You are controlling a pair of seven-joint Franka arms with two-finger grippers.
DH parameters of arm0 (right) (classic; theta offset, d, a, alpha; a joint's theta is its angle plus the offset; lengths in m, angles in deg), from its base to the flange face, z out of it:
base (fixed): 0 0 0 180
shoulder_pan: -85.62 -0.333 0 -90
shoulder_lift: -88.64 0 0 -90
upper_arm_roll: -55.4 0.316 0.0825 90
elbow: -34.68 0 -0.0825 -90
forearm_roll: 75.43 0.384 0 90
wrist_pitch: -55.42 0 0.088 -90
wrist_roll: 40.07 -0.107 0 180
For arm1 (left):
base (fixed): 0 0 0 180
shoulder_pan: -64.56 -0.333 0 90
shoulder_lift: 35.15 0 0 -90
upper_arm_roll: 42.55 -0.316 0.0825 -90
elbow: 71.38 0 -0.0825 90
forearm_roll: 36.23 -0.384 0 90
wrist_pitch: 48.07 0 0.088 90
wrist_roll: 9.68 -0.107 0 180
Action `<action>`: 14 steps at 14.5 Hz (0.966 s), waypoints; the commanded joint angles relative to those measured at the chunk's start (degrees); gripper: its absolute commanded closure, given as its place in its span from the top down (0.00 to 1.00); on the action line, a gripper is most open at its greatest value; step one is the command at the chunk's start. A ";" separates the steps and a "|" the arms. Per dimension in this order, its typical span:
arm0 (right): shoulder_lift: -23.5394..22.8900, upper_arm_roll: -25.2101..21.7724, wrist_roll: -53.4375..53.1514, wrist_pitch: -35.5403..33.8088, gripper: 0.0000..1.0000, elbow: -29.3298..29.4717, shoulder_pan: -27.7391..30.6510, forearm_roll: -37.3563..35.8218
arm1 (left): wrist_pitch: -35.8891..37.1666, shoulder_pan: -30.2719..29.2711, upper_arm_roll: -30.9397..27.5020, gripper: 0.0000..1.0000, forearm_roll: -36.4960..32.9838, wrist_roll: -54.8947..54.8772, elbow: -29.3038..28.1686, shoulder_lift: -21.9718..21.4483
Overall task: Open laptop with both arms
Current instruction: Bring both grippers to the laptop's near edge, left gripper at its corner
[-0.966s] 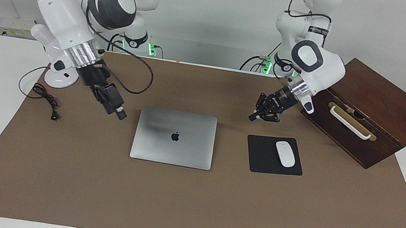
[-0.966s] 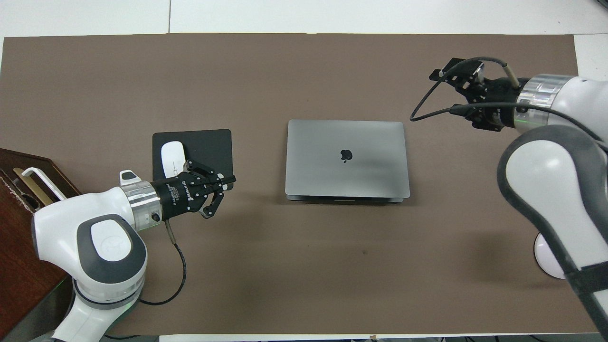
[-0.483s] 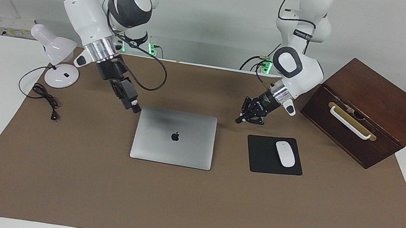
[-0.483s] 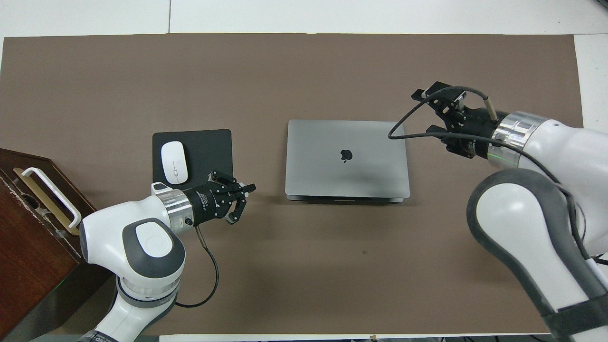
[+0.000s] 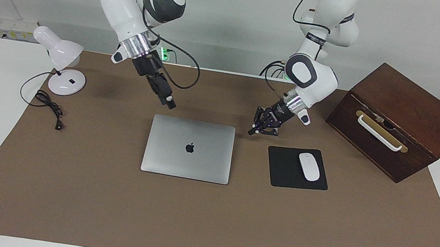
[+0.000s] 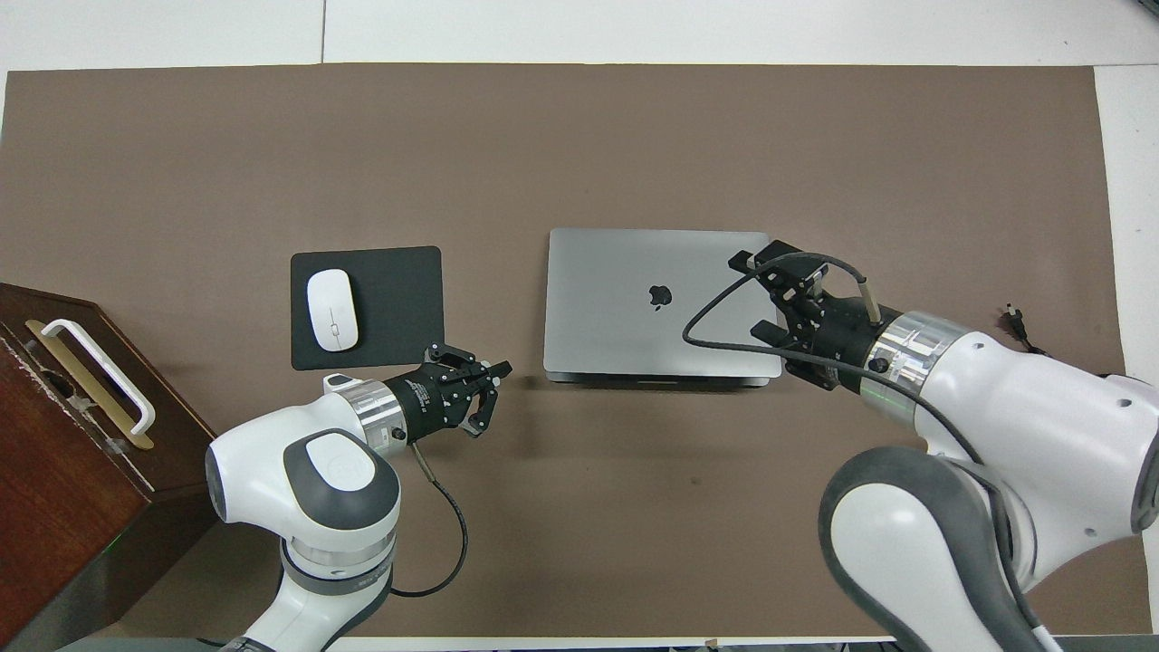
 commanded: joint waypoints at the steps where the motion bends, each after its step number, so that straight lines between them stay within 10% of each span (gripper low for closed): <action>1: 2.07 0.42 -8.13 1.70 1.00 -2.27 -3.26 1.67 | -3.54 3.78 -0.65 0.00 4.74 -2.99 2.45 2.33; 14: 0.75 -0.46 -10.10 5.28 1.00 -11.31 -6.18 1.59 | -6.09 8.27 -0.74 0.00 11.61 -7.66 7.46 8.66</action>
